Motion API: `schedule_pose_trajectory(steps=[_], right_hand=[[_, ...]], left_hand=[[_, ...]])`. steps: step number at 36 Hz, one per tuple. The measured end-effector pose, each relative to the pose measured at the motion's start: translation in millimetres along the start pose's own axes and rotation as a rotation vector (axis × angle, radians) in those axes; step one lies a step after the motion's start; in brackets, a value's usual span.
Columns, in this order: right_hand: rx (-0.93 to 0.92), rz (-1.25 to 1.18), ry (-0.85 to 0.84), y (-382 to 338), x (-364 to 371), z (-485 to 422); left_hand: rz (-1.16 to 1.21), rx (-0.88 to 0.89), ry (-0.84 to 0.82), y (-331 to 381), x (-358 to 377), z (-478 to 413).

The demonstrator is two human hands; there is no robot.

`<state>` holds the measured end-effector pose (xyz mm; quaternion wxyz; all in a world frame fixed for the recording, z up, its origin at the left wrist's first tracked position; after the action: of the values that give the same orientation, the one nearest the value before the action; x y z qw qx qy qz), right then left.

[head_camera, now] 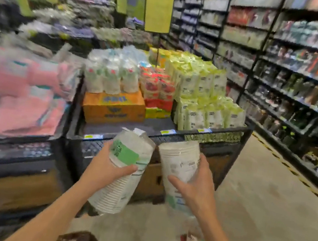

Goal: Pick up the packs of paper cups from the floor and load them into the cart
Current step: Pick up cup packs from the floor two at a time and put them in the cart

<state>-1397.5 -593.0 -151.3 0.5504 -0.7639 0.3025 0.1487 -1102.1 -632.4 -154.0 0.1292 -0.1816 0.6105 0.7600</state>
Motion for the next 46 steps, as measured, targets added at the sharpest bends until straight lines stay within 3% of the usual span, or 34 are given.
schedule_pose_trajectory(steps=[9,15,22,31,46], right_hand=[[-0.274,-0.15,-0.307,-120,123,-12],[-0.432,-0.234,-0.395,-202,196,8],[-0.604,-0.352,-0.454,-306,285,32],[-0.668,-0.432,-0.594,-426,425,71],[-0.656,-0.435,-0.778,-518,606,94]], left_hand=[[0.055,-0.099,0.403,-57,-148,82],[0.133,-0.15,0.59,-108,-233,131],[0.234,-0.131,0.708,-172,-332,163],[0.264,-0.191,0.839,-259,-466,196],[0.346,-0.331,0.972,-371,-585,215]])
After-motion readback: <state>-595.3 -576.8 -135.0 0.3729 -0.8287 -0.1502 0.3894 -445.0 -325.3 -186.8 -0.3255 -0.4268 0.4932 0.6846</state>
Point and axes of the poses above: each hand's wrist, its own z-axis away from the middle knuckle, its own x-axis out of the palm, y = z × x, the point moved 8 cm from there along -z, towards the middle knuckle, and after that the axes turned 12 degrees about -x, right-handed, at the moved point
